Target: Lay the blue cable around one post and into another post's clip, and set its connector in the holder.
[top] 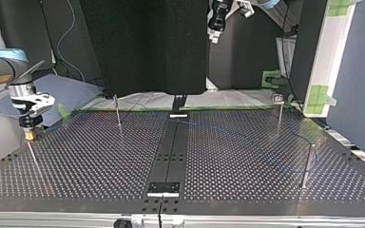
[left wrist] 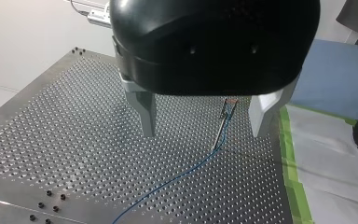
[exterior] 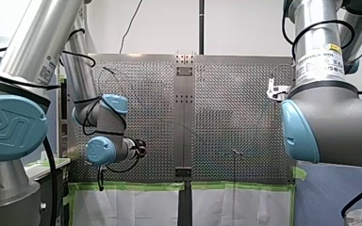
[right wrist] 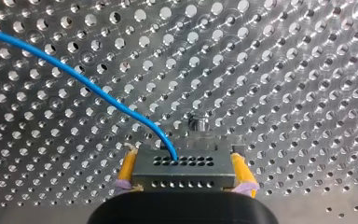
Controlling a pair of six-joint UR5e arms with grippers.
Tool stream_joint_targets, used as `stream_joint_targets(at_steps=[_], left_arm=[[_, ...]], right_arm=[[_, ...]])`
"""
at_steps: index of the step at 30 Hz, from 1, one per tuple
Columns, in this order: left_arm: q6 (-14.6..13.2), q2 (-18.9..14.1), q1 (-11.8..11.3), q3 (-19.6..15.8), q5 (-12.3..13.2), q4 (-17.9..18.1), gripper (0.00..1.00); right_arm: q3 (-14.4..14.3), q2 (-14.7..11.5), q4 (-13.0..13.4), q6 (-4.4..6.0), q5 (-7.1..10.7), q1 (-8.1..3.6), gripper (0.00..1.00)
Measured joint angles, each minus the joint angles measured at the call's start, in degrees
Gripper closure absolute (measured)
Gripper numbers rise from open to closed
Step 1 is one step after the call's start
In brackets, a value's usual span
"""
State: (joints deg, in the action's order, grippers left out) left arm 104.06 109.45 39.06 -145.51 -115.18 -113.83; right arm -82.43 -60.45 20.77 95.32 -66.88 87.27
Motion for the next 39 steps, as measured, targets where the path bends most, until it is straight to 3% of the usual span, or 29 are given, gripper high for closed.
stream_joint_targets(at_steps=[16, 39], left_arm=[[0.0, 0.0, 0.0, 0.0, 0.0, -0.08, 0.0], [0.0, 0.0, 0.01, -0.01, 0.39, -0.08, 0.0]], right_arm=[[0.04, 0.03, 2.35, 1.41, 1.86, -0.49, 1.0], [0.0, 0.24, 3.3, 3.09, 1.3, -0.56, 1.0]])
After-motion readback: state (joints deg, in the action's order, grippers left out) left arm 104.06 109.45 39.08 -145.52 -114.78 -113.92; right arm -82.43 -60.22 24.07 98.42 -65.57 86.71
